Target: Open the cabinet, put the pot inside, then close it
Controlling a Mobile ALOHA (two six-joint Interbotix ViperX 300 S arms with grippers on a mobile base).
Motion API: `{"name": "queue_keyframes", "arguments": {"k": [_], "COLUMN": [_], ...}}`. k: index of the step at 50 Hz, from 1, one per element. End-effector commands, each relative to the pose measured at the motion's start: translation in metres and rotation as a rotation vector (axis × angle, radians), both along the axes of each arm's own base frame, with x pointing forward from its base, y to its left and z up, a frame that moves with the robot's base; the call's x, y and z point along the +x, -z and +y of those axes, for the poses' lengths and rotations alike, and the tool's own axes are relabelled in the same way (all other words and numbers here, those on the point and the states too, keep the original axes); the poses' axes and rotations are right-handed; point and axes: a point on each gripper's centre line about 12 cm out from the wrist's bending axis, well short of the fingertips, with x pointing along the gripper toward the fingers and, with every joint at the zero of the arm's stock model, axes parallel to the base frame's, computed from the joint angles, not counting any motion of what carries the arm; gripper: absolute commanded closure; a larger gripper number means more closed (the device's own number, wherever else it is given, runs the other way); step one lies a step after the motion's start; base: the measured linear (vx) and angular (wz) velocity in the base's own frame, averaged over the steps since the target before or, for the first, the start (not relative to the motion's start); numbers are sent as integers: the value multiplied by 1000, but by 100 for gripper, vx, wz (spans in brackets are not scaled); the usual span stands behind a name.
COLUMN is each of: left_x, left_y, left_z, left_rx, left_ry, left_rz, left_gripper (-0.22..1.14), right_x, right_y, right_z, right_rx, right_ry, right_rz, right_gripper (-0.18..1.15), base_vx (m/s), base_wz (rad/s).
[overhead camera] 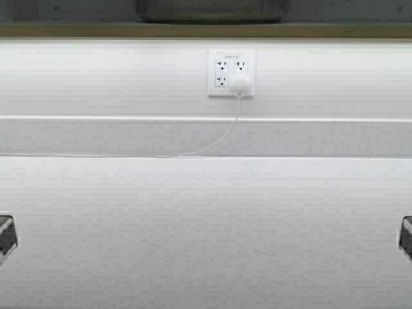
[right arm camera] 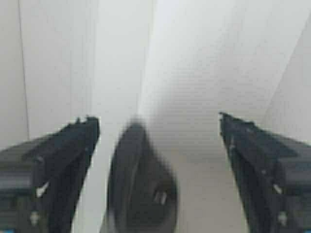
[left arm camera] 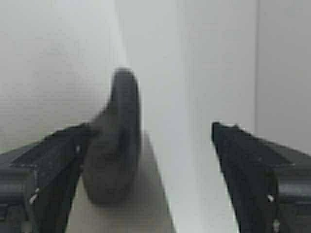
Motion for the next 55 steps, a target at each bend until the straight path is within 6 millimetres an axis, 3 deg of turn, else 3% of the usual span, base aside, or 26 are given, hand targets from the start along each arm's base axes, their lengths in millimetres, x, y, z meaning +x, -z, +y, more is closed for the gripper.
{"name": "queue_keyframes", "arguments": {"k": [1, 11, 15, 19, 24, 27, 29, 35, 44, 55], "left_x": [-14, -27, -40, -53, -69, -80, -88, -112, -143, -180], "left_y": [-25, -26, -29, -25, -5, 11, 21, 46, 72, 88], "left_z": [32, 41, 37, 31, 25, 23, 22, 17, 8, 12], "left_rx": [-15, 9, 125, 309, 499, 550, 584, 717, 940, 983], "left_ry": [-64, -78, -50, -15, 32, 50, 68, 117, 195, 233], "left_rz": [-61, -65, -84, -76, 10, 69, 107, 162, 172, 170], "left_gripper": [-10, -9, 1, 30, 86, 106, 104, 82, 87, 87], "right_x": [-10, -20, -29, -39, -53, -63, -69, -91, -122, -157], "right_y": [-22, -28, -28, -25, -17, -8, -3, 7, 25, 38], "right_z": [-20, -22, -16, -12, -9, -4, -1, 8, 27, 37], "right_rx": [-20, -105, -192, -296, -453, -539, -597, -783, -1147, -1229], "right_ry": [38, 17, -25, -67, -114, -147, -165, -218, -322, -393], "right_rz": [-58, -81, -75, -17, 64, 114, 137, 178, 220, 182], "right_gripper": [-7, -6, 1, 27, 82, 106, 107, 85, 90, 90], "base_vx": [0, 0, 0, 0, 0, 0, 0, 0, -1, -4], "base_wz": [0, 0, 0, 0, 0, 0, 0, -1, -1, -2]}}
